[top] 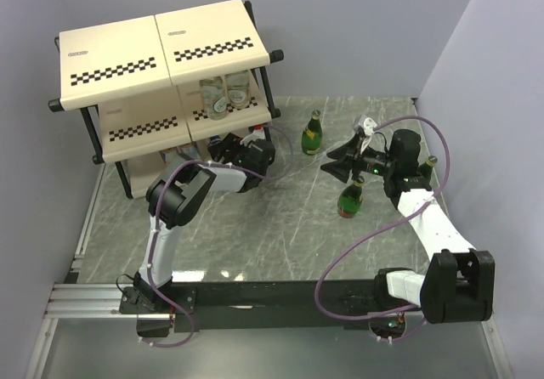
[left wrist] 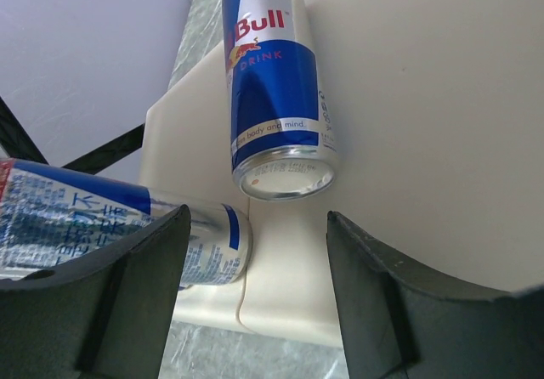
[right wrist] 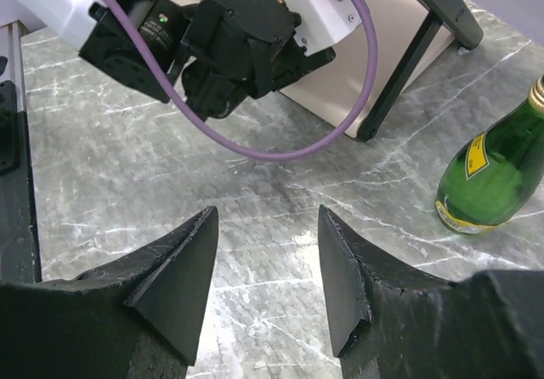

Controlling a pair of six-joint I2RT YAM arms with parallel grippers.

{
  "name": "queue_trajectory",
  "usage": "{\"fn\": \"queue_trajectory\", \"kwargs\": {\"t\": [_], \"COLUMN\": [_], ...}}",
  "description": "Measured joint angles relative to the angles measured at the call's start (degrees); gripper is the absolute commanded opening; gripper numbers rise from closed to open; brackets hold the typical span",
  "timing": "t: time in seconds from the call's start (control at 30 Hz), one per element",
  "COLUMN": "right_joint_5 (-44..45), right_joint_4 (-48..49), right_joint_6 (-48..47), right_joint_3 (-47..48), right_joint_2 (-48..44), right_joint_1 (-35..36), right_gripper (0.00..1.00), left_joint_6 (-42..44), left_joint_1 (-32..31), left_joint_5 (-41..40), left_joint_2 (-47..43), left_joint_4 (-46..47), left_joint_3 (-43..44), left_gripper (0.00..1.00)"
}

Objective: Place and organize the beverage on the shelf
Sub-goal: Pick up the drink from the shelf.

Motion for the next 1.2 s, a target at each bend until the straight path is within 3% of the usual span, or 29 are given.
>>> {"fn": "queue_trajectory", "kwargs": {"t": [1.03, 1.2], "right_joint_5": [-1.7, -1.8], "right_joint_4": [2.9, 3.6], "right_joint_6": [2.3, 2.8], "right_joint_3": [-1.1, -1.2], "right_joint_2": [-0.1, -0.1], "right_joint_1": [-0.6, -0.6], "right_gripper": [0.57, 0.57], "left_joint_6": [1.8, 1.2], "left_joint_1": [2.6, 2.7], "left_joint_5": [3.7, 4.6], "left_joint_2": [1.8, 2.0], "left_joint_4": [3.7, 3.2], "left_joint_3": [2.4, 3.2], "left_gripper": [0.72, 0.76]}}
